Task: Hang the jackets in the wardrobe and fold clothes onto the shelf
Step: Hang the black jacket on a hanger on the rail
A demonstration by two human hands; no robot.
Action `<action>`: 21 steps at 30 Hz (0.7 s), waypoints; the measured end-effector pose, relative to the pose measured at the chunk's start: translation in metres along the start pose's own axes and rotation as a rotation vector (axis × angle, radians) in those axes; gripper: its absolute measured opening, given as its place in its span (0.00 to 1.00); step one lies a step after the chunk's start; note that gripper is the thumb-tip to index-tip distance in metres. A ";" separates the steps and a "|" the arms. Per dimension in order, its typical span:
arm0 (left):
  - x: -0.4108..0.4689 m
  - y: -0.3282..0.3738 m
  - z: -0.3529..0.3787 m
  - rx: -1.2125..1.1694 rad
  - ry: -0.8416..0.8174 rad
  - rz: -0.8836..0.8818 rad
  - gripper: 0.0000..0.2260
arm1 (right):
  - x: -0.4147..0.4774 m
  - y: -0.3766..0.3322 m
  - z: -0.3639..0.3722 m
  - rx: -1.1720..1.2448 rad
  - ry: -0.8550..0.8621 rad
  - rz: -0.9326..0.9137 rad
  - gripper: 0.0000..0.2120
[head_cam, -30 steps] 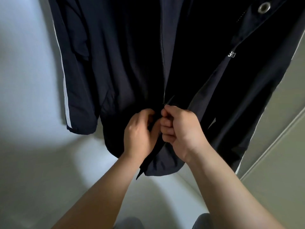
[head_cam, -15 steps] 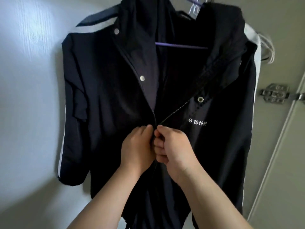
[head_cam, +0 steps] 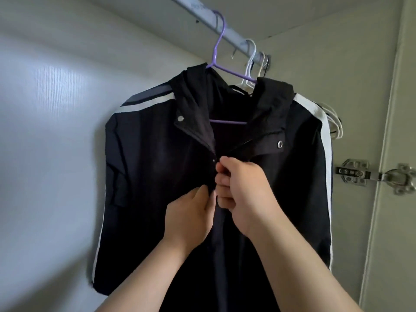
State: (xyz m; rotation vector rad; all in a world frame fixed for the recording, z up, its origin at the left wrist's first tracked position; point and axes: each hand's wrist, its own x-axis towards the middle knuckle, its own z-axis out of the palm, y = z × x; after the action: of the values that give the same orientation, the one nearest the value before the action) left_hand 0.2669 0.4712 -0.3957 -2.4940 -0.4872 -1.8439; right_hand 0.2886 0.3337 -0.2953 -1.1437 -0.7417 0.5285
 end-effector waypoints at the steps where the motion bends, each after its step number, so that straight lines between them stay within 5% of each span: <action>1: 0.000 -0.001 0.001 0.003 0.003 0.013 0.15 | 0.001 -0.011 0.001 -0.003 0.012 -0.033 0.14; 12: 0.055 0.029 -0.012 -0.003 0.136 0.052 0.08 | -0.003 -0.037 0.017 0.131 0.004 -0.057 0.14; 17: 0.047 0.031 -0.011 -0.003 0.196 0.064 0.15 | -0.005 -0.083 0.024 0.280 0.030 -0.100 0.14; 21: 0.060 0.042 -0.020 0.005 0.080 0.000 0.17 | -0.005 -0.080 0.022 0.249 0.025 -0.161 0.13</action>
State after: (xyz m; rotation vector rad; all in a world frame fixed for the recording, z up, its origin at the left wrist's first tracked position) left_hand 0.2740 0.4420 -0.3261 -2.4065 -0.4889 -1.9308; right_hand 0.2694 0.3162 -0.2165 -0.8506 -0.7180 0.4556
